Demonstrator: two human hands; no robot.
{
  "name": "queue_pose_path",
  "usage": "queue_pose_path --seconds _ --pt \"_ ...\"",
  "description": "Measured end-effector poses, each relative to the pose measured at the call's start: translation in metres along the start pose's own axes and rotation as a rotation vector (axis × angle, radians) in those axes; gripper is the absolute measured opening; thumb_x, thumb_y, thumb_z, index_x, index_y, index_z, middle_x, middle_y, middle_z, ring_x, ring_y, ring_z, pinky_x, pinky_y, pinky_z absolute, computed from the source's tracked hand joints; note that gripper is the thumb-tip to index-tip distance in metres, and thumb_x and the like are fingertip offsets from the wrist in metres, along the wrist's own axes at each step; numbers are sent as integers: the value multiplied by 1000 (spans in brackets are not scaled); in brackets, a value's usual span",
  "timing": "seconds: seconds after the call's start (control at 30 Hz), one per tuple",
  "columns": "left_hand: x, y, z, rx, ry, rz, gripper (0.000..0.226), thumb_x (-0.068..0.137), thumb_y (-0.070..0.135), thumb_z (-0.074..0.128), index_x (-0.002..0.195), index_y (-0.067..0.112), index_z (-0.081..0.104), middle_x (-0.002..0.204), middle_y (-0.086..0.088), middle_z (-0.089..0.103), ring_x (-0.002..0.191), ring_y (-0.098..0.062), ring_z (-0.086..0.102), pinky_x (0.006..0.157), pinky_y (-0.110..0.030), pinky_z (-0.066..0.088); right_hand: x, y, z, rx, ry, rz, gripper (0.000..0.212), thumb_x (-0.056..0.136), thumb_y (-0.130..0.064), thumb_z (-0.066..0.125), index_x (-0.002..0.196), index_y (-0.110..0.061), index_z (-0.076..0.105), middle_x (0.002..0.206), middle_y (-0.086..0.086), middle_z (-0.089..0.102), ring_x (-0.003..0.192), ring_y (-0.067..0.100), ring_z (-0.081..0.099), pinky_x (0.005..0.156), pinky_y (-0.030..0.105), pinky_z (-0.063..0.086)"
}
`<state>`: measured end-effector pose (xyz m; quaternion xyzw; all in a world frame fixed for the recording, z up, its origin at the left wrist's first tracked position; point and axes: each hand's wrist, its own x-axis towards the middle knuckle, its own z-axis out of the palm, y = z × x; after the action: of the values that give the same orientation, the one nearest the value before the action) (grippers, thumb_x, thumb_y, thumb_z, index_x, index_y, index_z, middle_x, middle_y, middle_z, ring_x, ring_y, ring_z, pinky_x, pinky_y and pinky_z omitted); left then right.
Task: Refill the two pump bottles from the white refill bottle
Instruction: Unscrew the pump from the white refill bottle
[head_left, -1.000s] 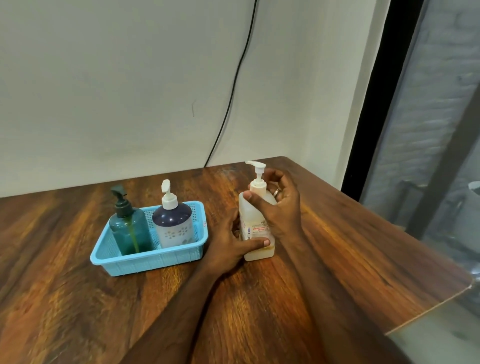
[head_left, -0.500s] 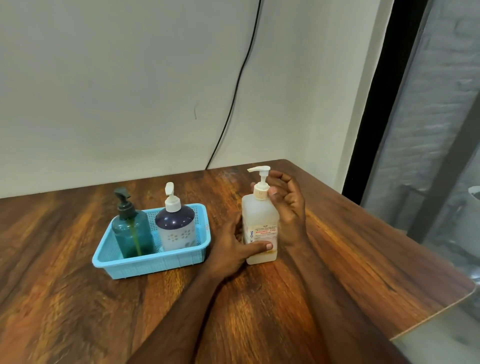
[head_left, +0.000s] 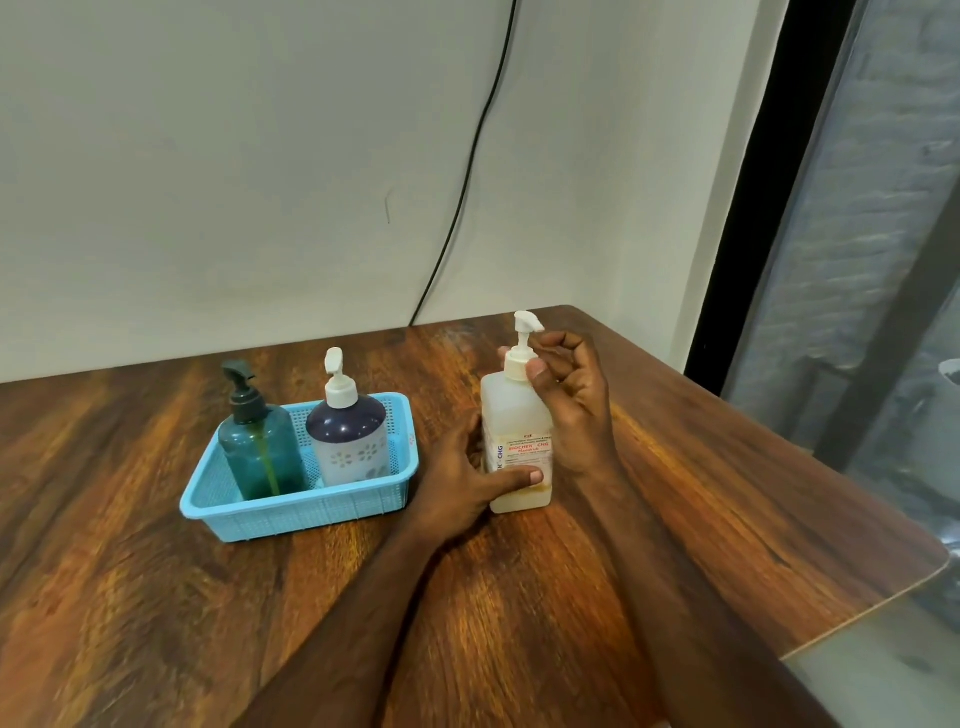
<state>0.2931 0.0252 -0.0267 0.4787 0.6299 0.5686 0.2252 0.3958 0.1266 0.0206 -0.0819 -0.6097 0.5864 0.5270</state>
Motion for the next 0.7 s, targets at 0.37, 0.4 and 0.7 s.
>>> queue_pose_path --seconds 0.37,0.4,0.7 --pt "-10 17 -3 2 169 131 64 85 47 70 143 39 44 139 14 56 122 -10 58 91 -34 58 1 -14 5 -93 90 1 44 84 -5 77 118 -9 49 114 13 68 96 22 72 72 32 59" --pt "-10 17 -3 12 175 139 64 87 45 69 144 38 43 139 14 56 123 -10 58 90 -33 58 1 -14 2 -79 65 16 42 88 -6 73 121 -9 47 116 12 70 96 23 73 70 35 60" --pt "-10 18 -3 30 189 141 67 89 37 68 149 34 39 146 9 52 126 -11 56 93 -38 58 2 -13 3 -256 126 -79 51 74 -20 87 111 -22 51 103 1 66 96 20 68 79 40 59"
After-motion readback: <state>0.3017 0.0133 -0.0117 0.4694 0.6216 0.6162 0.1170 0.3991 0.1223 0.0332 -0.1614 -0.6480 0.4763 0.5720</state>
